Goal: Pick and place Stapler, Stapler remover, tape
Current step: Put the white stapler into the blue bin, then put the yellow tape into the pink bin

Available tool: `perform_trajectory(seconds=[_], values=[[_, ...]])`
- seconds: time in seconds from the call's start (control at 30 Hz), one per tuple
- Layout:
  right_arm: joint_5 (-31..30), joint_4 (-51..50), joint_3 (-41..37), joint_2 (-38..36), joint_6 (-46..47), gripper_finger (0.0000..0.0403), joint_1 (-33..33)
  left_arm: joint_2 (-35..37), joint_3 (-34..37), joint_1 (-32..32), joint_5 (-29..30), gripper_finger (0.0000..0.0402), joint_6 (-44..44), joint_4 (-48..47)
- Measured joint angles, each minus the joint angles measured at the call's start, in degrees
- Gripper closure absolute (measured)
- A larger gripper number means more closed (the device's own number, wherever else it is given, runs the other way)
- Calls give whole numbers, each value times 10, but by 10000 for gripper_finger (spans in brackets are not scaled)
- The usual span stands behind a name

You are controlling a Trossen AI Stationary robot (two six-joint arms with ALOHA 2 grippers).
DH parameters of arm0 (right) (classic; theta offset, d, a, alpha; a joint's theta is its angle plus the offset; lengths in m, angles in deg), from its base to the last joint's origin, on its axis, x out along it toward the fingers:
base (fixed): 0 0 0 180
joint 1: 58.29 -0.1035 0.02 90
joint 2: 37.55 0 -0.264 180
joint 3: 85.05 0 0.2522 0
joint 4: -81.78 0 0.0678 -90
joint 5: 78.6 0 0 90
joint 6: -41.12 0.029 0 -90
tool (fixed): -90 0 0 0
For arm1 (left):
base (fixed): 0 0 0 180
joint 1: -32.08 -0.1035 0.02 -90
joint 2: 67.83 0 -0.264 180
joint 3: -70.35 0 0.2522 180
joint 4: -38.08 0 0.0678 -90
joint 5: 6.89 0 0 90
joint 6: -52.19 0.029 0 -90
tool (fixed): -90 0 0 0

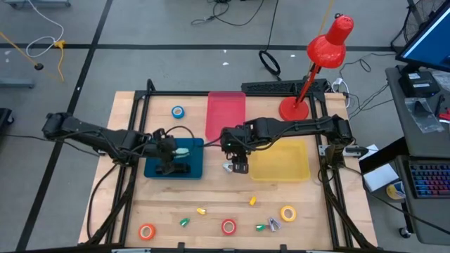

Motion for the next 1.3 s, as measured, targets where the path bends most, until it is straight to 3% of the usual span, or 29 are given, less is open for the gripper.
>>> perform_trajectory(seconds=[0.2, 0.57, 1.3], values=[[0, 18, 0, 0, 26, 200, 0, 32, 64, -25, -23, 269, 42, 81], [0, 74, 0, 0, 66, 200, 0, 39, 120, -56, -84, 267, 99, 88], [0, 99, 0, 0, 83, 200, 0, 39, 127, -67, -78, 191, 86, 86]])
